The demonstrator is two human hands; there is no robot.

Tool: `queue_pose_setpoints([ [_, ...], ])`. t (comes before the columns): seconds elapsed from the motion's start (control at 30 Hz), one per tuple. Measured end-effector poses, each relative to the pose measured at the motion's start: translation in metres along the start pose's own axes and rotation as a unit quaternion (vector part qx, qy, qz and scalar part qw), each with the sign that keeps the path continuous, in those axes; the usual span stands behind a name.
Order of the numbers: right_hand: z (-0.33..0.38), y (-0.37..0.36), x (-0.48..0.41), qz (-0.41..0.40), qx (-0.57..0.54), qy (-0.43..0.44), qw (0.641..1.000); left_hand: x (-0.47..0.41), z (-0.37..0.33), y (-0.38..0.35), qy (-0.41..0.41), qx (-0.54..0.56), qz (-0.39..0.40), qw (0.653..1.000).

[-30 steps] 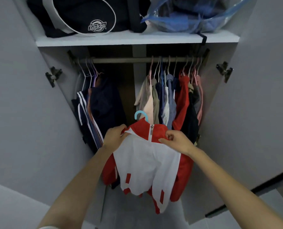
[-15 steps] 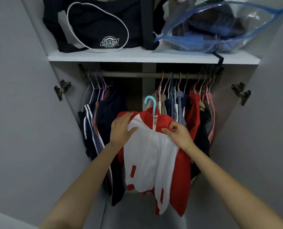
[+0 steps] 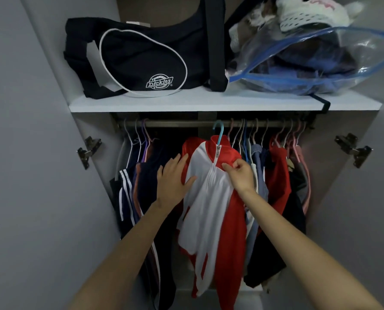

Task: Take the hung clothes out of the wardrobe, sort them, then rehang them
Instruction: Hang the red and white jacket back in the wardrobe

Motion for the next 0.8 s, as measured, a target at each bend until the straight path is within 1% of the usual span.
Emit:
queue_pose_setpoints([
  [0.17,0.006,-0.021,-0.031,-0.034,-0.011,-0.003,0.999,-0.014,0.018,-0.009,-0.011,-0.003,0.029,1.0],
  [0.37,0.006,-0.029,-0.062,-0.075,0.006,-0.009,0.997,-0.027,0.042,-0.016,-0.011,0.002,0.036,0.999],
  [0.63,-0.007,-0.036,-0.079,-0.102,0.041,-0.01,0.994,-0.033,0.059,-0.022,-0.012,0.001,0.047,0.999],
  [0.8,-0.024,-0.039,-0.086,-0.114,0.062,-0.038,0.991,-0.033,0.063,-0.025,-0.013,0.004,0.052,0.999],
])
Point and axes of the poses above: each hand's wrist, its own x-axis away from the middle knuckle, its own y-axis out of the back of the hand, z = x × y, the point moved 6 cm from there along -x, towards the middle knuckle, and after that the axes turned 13 degrees about z, right-handed, at the moved point
